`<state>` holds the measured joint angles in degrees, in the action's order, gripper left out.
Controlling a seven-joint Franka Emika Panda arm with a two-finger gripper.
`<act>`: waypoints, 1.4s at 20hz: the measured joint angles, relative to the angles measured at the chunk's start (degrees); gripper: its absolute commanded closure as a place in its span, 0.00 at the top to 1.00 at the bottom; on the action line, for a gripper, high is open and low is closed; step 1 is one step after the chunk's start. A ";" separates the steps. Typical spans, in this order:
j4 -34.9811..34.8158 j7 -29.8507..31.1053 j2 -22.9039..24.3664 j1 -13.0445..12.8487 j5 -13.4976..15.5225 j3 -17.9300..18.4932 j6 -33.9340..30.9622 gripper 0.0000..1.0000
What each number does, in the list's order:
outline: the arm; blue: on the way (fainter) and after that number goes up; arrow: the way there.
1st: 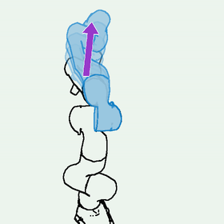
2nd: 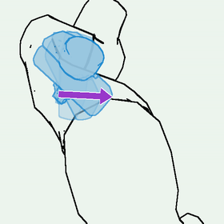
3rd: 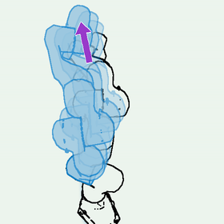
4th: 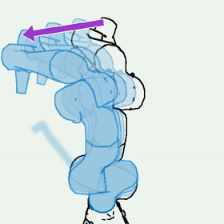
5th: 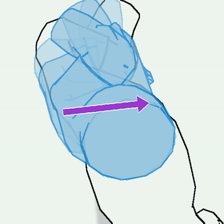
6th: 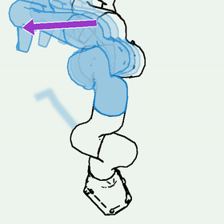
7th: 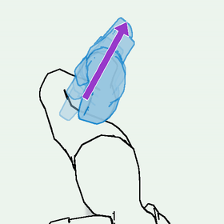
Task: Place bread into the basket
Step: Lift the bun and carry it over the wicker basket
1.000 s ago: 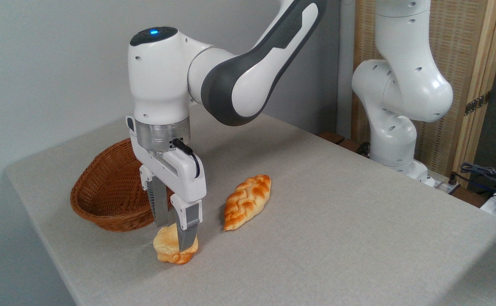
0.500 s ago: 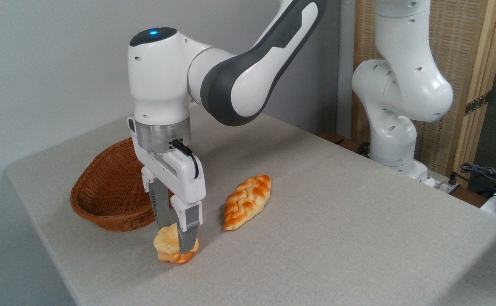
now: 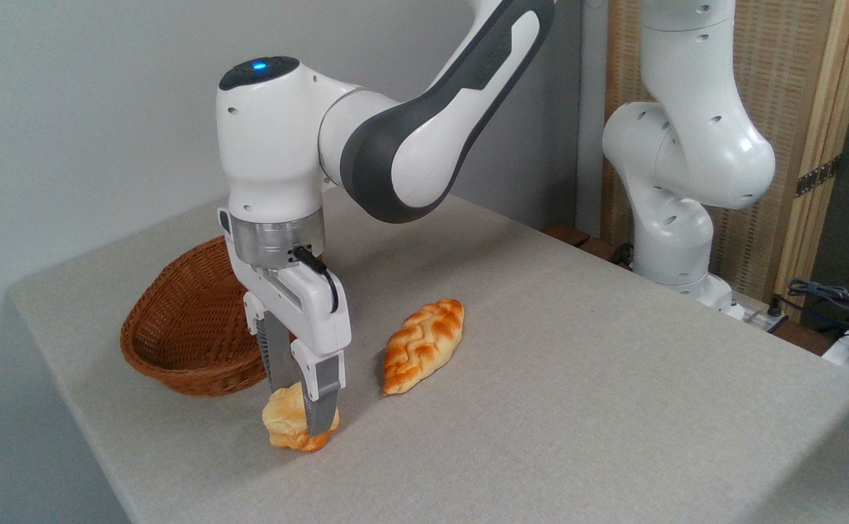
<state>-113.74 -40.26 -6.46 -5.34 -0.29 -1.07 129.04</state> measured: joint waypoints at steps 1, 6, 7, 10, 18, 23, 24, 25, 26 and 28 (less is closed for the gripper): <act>0.02 0.00 0.00 0.00 0.00 0.00 0.00 0.54; 0.07 0.00 0.00 0.00 0.00 -0.01 0.00 0.54; 0.09 0.00 0.00 0.00 0.00 -0.01 0.00 0.54; 0.12 0.00 0.01 0.00 0.00 -0.01 0.00 0.54; 3.07 1.20 3.55 -0.12 3.52 -1.42 -0.09 0.54; 5.15 12.50 4.95 -0.60 4.59 -8.35 -0.13 0.60; 5.15 14.59 4.84 -0.68 4.63 -9.99 -0.12 0.60; 5.14 16.51 4.53 -0.80 4.77 -11.57 -0.12 0.60; 5.13 18.13 3.98 -0.89 5.01 -13.02 -0.09 0.71; 5.12 20.31 2.39 -1.00 5.41 -15.32 0.94 1.00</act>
<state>-108.61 -19.95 -4.07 -6.34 5.11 -16.39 129.98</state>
